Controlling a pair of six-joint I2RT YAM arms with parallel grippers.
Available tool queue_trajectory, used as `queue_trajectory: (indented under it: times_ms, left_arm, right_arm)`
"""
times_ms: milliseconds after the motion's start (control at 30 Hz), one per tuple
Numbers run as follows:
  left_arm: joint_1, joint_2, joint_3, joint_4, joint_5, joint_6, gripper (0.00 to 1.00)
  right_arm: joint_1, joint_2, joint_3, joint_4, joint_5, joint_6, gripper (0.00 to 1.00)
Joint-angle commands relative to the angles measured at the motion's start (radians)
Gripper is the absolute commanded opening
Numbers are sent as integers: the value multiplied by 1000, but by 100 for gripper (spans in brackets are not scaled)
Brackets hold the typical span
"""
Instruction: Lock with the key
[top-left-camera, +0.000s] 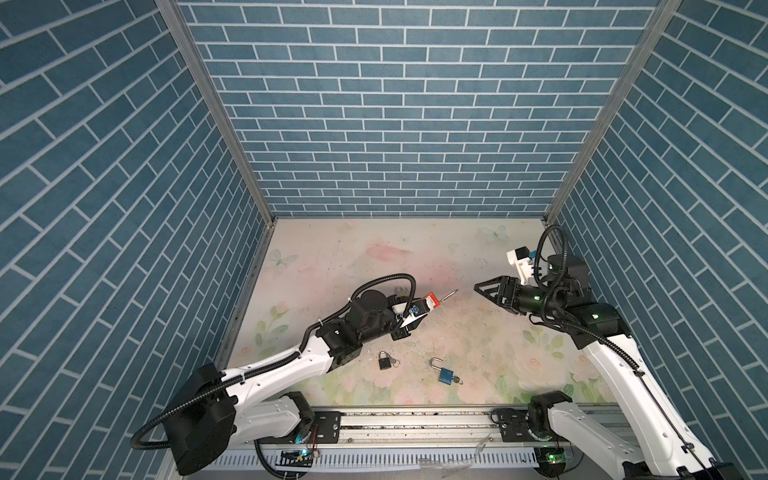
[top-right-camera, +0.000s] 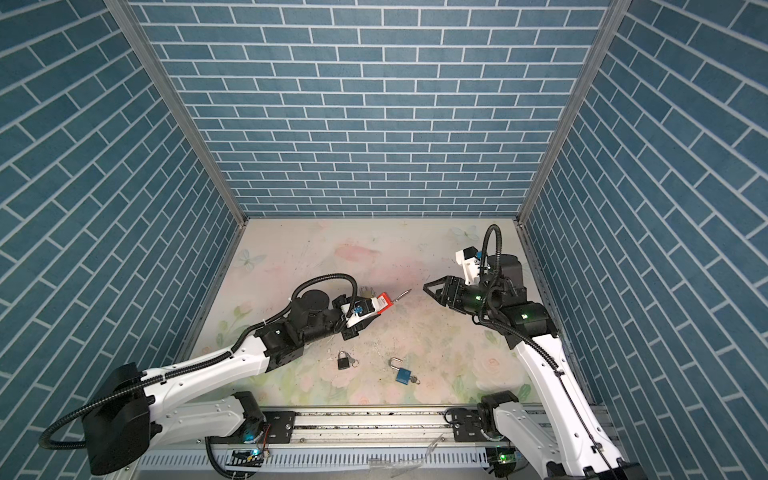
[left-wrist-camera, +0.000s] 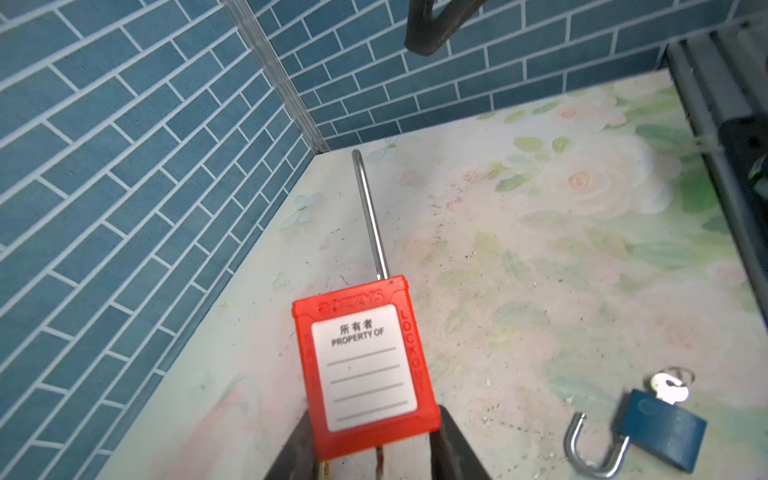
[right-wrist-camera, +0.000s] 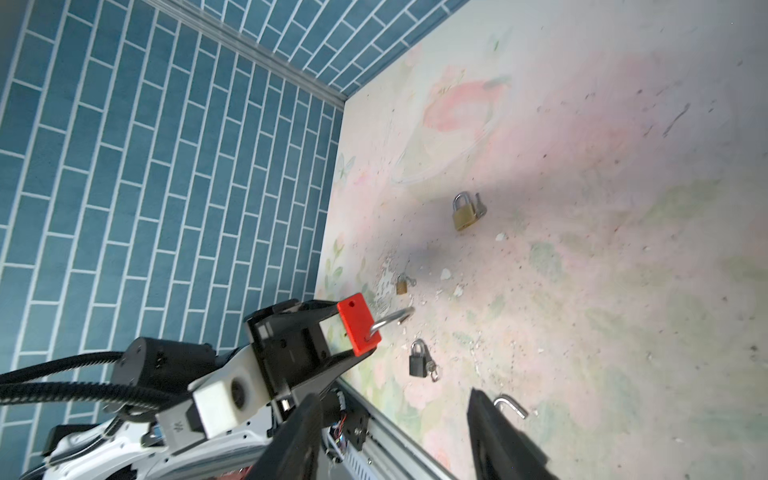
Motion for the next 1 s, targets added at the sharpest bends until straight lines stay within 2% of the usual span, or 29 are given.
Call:
queue_trajectory:
  times_ms: [0,167,300,967]
  left_arm:
    - [2,-10,-13,43,-28,183,36]
    - [2,5,-15,71,-29,199,36]
    - [2,15,-15,68,-36,227,36]
    - [-12,-9,-25,55,16,270,36]
  right_arm:
    - [17,-6,-22,-4,-105,75,55]
    - [121,44,-72,108,-135,169,55]
    - [180,104,-71,137,-112,173,50]
    - [177,193,-82,196,-30,148,34]
